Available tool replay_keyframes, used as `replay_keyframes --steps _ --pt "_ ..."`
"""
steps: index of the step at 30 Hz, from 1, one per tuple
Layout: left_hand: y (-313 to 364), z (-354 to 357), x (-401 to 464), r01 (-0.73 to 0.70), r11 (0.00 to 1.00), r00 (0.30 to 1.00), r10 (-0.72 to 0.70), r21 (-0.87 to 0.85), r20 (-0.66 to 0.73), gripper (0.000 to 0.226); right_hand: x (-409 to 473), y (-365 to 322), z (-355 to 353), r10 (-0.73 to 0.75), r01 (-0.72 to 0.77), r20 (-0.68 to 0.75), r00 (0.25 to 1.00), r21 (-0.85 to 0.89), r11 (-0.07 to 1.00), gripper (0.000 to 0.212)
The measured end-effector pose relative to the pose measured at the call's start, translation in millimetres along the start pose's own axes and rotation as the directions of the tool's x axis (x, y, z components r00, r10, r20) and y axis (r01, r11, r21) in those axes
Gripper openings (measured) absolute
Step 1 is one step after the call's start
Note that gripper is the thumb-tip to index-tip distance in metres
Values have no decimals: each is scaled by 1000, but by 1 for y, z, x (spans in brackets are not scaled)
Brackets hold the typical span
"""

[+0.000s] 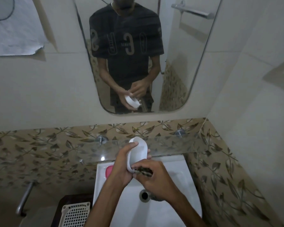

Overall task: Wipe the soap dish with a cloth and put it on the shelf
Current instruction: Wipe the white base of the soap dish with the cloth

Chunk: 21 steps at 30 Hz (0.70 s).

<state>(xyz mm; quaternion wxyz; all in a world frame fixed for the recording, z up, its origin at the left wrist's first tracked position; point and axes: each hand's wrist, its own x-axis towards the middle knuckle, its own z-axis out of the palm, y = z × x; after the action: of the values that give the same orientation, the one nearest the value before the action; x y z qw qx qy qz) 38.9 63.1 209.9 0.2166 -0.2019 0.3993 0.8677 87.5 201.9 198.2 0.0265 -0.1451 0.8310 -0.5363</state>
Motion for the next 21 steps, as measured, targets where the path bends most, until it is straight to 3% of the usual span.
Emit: replay_keyframes --steps 4,6,8,11,14,17,21 --pt "-7 2 -3 -122 990 988 127 65 -83 74 6 0 -6 10 -11 -54 998 -13 1000 19" --pt "-9 8 -6 -150 980 979 166 130 -121 74 9 2 -8 10 -34 -160 987 -148 988 20" --pt "-11 14 -8 -157 974 977 177 161 -121 69 13 1 -6 -94 3 -240 966 -353 936 24" --pt "-9 19 -8 -185 963 967 214 198 -137 63 18 -5 -4 -179 26 -268 947 -492 870 24" --pt "-10 17 -6 -268 942 938 303 201 -167 61 11 -10 6 -11 -90 -204 979 -480 873 14" --pt "-21 11 -5 -307 916 920 355 258 -168 53 9 -8 2 200 -204 -48 979 -334 920 15" --pt "-24 17 -3 -365 876 904 414 316 -106 44 13 -7 -2 174 -227 -171 970 -373 900 19"
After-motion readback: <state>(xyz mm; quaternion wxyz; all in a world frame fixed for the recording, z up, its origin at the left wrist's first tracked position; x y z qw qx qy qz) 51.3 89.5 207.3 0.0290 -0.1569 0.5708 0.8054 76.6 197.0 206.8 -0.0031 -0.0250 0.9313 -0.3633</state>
